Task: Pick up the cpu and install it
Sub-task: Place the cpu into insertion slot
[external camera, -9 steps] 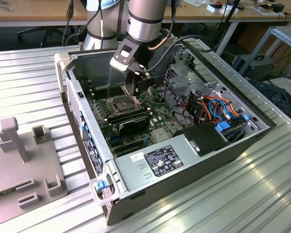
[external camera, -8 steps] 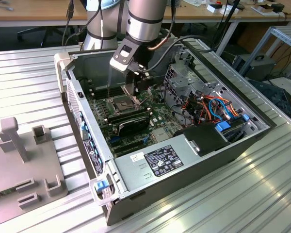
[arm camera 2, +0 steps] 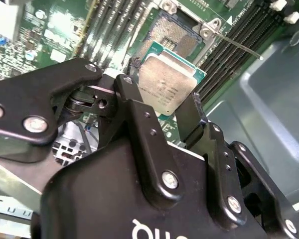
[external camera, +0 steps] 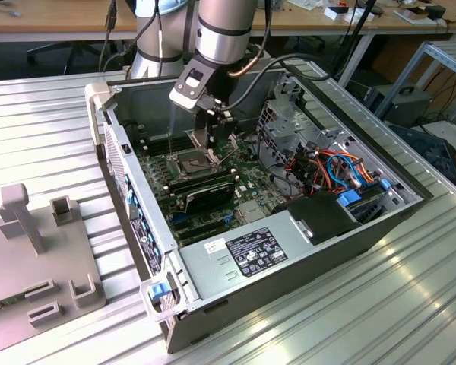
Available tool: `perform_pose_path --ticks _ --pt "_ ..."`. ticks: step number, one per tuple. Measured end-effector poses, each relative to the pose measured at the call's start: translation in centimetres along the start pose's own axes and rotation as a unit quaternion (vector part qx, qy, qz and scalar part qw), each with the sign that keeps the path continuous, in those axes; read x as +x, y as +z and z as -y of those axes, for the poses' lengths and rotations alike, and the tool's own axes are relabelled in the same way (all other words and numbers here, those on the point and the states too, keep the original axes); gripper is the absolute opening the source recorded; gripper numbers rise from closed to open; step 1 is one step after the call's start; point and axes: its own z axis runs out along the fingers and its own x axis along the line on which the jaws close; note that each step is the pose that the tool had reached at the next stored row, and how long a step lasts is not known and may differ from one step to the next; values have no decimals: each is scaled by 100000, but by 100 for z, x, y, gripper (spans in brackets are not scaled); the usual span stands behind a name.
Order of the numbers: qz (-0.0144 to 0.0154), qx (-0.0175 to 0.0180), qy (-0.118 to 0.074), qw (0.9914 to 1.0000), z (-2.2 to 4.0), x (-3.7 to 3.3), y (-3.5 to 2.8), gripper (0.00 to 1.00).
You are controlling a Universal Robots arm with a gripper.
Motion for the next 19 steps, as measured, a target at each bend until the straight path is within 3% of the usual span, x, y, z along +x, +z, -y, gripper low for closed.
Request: perform_pose_path --ticks 2,4,19 --pt "11 4 -9 100000 2 9 76 54" --pt "8 4 -4 100000 3 10 109 54" --pt "12 3 -2 100000 6 9 174 54"
